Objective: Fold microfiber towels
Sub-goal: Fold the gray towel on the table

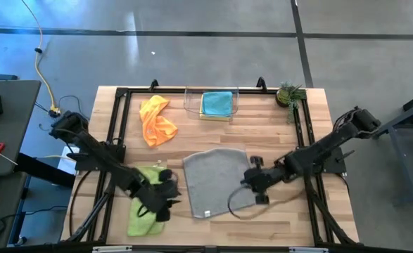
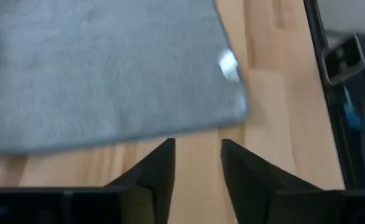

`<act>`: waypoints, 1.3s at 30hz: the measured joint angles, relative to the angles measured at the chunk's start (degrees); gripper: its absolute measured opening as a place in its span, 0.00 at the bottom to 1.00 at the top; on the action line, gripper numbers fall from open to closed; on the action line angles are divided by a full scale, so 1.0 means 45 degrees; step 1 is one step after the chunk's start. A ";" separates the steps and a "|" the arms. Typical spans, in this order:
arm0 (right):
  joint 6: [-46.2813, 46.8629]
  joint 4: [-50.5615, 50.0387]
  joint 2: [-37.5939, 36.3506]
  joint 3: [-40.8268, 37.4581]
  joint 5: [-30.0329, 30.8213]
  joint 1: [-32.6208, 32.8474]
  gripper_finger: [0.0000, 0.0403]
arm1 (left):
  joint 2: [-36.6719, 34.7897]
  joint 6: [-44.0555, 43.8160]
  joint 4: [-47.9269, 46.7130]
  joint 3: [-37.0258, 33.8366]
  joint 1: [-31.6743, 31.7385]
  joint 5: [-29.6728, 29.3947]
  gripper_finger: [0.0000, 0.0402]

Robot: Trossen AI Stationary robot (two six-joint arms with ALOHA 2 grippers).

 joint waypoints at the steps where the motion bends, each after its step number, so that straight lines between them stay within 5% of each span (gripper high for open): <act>1: -0.0166 0.0233 -0.0106 -0.0270 0.0008 -0.0355 0.24 | 0.0026 0.0296 0.0846 -0.0312 0.0333 0.0369 0.25; 5: -0.1067 0.2398 -0.0181 -0.1834 -0.0907 -0.1853 0.03 | 0.0090 0.1381 0.3838 -0.1602 0.1705 0.1250 0.09; 14: -0.0734 0.6157 0.0399 -0.5132 -0.0294 -0.3932 0.01 | 0.1269 0.3463 0.6908 -0.2057 0.4065 0.2191 0.01; 30: 0.2735 0.9450 0.2240 -0.5651 -0.0348 -0.3206 0.00 | 0.2466 0.5034 0.7208 -0.2017 0.6305 0.2548 0.00; 39: 0.3648 0.9079 0.1414 -0.5675 -0.1567 -0.3415 0.06 | 0.2462 0.5936 0.5923 -0.2050 0.7105 0.2927 0.00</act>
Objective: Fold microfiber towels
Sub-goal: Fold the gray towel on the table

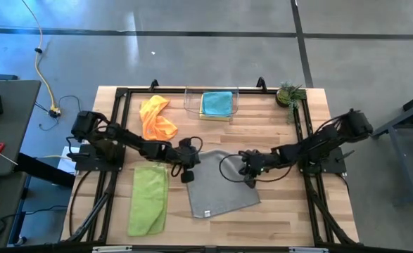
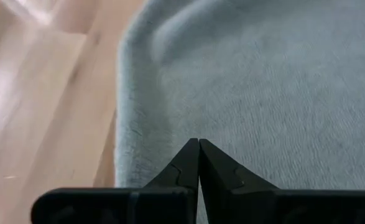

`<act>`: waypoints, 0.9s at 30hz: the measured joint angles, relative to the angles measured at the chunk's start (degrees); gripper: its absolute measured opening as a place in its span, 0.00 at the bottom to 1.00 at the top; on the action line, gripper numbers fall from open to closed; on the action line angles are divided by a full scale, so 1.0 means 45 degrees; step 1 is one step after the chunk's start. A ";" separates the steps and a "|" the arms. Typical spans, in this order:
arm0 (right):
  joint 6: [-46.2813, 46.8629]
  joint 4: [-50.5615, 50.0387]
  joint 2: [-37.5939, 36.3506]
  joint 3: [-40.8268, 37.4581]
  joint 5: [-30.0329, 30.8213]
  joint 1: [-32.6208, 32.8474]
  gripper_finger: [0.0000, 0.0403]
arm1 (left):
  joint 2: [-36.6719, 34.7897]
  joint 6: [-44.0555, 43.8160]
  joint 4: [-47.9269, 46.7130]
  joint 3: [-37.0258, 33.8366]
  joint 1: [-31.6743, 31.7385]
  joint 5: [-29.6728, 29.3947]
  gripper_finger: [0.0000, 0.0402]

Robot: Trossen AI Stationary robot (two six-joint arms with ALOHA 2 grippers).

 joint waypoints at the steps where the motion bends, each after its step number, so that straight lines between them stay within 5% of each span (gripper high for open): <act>1: -0.0114 -0.0283 -0.0272 0.0003 -0.0019 -0.0142 0.08 | 0.0074 0.0085 -0.0007 -0.0013 0.0062 0.0245 0.00; 10: -0.1720 -0.3024 -0.2091 0.0591 0.0214 -0.2221 0.32 | 0.1200 0.0674 0.0185 -0.0041 0.0038 0.0835 0.00; 19: -0.2482 -0.2625 -0.1519 0.0597 0.0030 -0.3623 0.30 | 0.0194 0.3266 -0.1291 -0.0126 0.1792 -0.0197 0.00; 27: 0.0047 -0.2632 -0.1513 0.0597 -0.0558 -0.4741 0.35 | -0.1260 0.2283 -0.1672 -0.0126 0.2998 0.3542 0.01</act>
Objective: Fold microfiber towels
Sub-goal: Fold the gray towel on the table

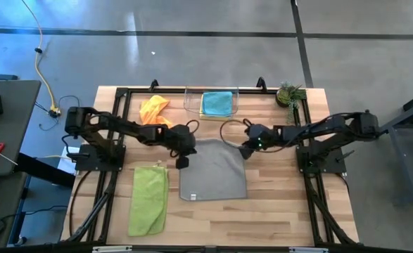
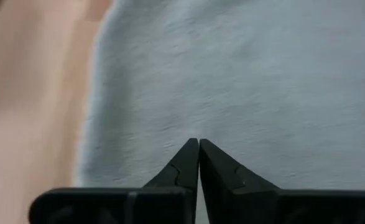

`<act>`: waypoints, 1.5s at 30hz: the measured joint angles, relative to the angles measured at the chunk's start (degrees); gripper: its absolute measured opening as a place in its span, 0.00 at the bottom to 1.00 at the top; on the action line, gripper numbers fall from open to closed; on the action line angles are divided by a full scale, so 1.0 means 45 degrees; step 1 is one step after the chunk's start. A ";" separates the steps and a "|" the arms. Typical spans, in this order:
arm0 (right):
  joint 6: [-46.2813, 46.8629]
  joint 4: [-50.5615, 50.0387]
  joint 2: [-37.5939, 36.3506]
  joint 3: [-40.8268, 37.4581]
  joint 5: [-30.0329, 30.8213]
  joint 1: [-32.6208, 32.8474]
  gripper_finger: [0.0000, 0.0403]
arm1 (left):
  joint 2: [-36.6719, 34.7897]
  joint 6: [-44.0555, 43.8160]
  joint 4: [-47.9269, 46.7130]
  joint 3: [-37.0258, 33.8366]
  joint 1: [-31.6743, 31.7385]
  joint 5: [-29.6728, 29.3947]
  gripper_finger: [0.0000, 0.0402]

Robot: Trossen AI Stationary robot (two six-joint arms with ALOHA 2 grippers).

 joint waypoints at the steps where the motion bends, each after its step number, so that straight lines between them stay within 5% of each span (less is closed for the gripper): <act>1: 0.0507 -0.0017 0.0000 0.0000 -0.0009 -0.0163 0.36 | -0.0106 -0.0138 0.0013 0.0000 -0.0072 0.0164 0.02; 11: 0.3657 0.0309 0.1018 -0.0005 -0.1527 -0.0970 0.43 | 0.0547 -0.1129 0.1544 -0.0213 -0.1283 -0.0059 0.01; 18: 0.4163 0.3396 0.2391 0.0000 -0.1713 -0.0843 0.39 | 0.1395 -0.1297 0.2051 -0.0194 -0.1681 -0.0471 0.00; 25: 0.2498 0.4689 0.2519 0.0000 -0.1224 -0.0831 0.22 | 0.2212 -0.1401 0.2485 -0.0152 -0.2010 -0.0457 0.00; 33: -0.2610 0.5641 0.2037 0.0000 0.0006 0.0421 0.01 | 0.2402 -0.1760 0.2785 -0.0154 -0.2139 -0.0644 0.00; 45: -0.1892 0.3065 0.2154 0.0005 0.0777 0.2200 0.16 | 0.2183 -0.2008 0.2411 -0.0180 -0.2817 0.0498 0.00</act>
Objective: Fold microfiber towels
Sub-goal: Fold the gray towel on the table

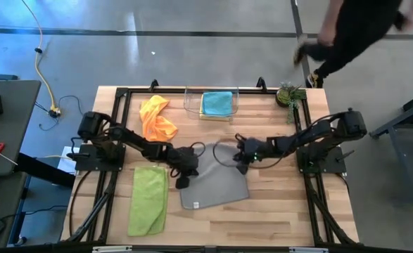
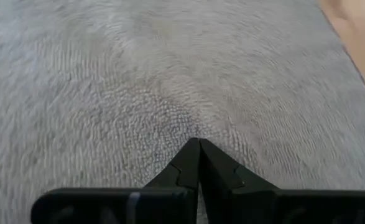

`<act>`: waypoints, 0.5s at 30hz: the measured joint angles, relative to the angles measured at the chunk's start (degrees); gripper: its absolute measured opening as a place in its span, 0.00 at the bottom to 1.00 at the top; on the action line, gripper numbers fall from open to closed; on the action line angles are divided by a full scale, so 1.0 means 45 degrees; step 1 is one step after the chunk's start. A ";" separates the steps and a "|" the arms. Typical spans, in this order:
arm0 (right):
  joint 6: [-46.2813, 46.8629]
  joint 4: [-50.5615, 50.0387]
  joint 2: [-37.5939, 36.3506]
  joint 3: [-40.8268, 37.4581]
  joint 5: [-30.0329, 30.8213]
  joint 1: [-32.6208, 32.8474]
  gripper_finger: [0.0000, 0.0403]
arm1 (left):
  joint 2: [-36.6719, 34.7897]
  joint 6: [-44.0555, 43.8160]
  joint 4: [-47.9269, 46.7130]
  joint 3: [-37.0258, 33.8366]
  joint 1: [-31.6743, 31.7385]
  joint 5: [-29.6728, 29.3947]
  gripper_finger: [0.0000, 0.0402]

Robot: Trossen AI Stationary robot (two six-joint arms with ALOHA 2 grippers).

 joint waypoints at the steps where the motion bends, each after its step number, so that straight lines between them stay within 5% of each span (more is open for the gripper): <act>1: -0.0039 -0.0182 0.0069 -0.0004 -0.0004 0.0242 0.17 | 0.0000 0.0072 -0.0014 0.0000 -0.0158 -0.0041 0.00; 9: 0.0713 -0.1045 -0.0023 0.0000 -0.0223 0.1507 0.13 | -0.1573 -0.0549 -0.1609 -0.0005 0.0106 -0.0296 0.00; 15: 0.0724 -0.1338 -0.1147 0.0000 -0.0213 0.1040 0.24 | -0.4440 -0.0835 -0.5059 0.0015 0.1324 -0.1643 0.08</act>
